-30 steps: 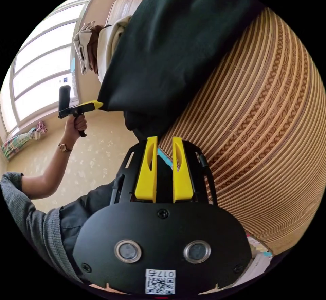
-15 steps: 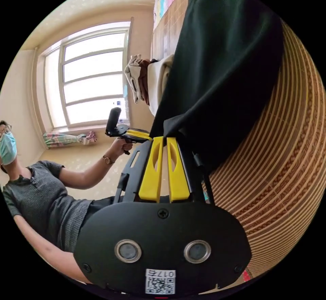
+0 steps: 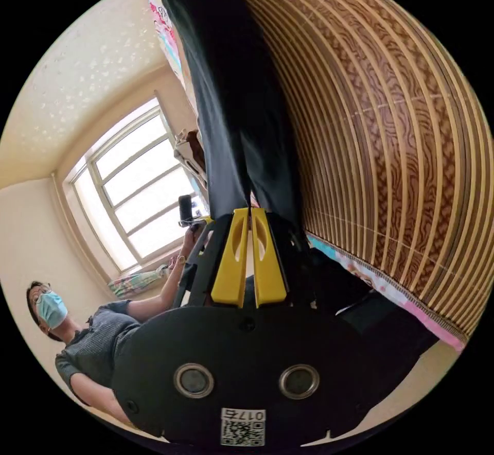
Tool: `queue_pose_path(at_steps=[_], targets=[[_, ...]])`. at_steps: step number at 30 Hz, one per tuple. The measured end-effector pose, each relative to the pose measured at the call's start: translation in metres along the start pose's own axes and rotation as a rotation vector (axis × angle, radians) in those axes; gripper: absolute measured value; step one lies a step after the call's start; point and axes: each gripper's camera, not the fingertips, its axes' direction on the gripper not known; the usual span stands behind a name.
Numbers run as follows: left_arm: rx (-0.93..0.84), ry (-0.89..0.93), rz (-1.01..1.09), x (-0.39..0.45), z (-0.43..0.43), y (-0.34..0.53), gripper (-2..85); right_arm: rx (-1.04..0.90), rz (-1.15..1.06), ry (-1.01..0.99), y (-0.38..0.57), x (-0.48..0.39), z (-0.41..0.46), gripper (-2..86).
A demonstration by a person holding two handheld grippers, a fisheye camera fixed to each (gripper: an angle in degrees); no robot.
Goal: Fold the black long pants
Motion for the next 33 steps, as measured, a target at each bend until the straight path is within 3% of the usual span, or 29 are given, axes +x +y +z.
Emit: queue_pose_path(at_steps=[2,6,9,11,18,21,25,27,30,33], targets=[[0.020,-0.032,-0.021,0.002,0.003,-0.004,-0.1,0.064,-0.001,0.028,0.005,-0.018,0.000,0.9],[0.172,-0.360,-0.041,0.021,0.009,-0.005,0.1,0.011,-0.003,0.128,-0.001,-0.043,0.011,1.2],[0.088,-0.540,-0.126,0.006,0.040,-0.016,-0.4,-0.138,0.035,0.312,-0.017,-0.046,0.034,1.8],[0.063,-0.497,-0.115,-0.004,0.055,-0.017,-0.2,-0.172,0.007,0.415,-0.019,-0.051,0.049,3.3],[0.205,-0.400,-0.096,-0.023,0.044,-0.025,5.1,-0.138,-0.057,0.450,-0.011,-0.061,0.091,9.4],[0.167,-0.331,-0.070,-0.034,0.046,-0.042,4.8,-0.111,-0.035,0.358,-0.018,-0.055,0.110,11.2],[0.118,-0.217,-0.076,-0.048,0.054,-0.054,0.3,-0.150,0.054,0.341,-0.035,-0.051,0.127,7.0],[0.097,-0.198,-0.083,-0.050,0.060,-0.057,-0.5,-0.200,-0.007,0.347,-0.037,-0.059,0.132,5.0],[0.073,-0.275,-0.150,-0.053,0.074,-0.057,-0.7,-0.288,-0.305,0.394,-0.018,-0.099,0.135,3.7],[0.039,-0.331,-0.210,-0.059,0.101,-0.052,-0.6,-0.316,-0.358,0.476,0.004,-0.113,0.116,3.2]])
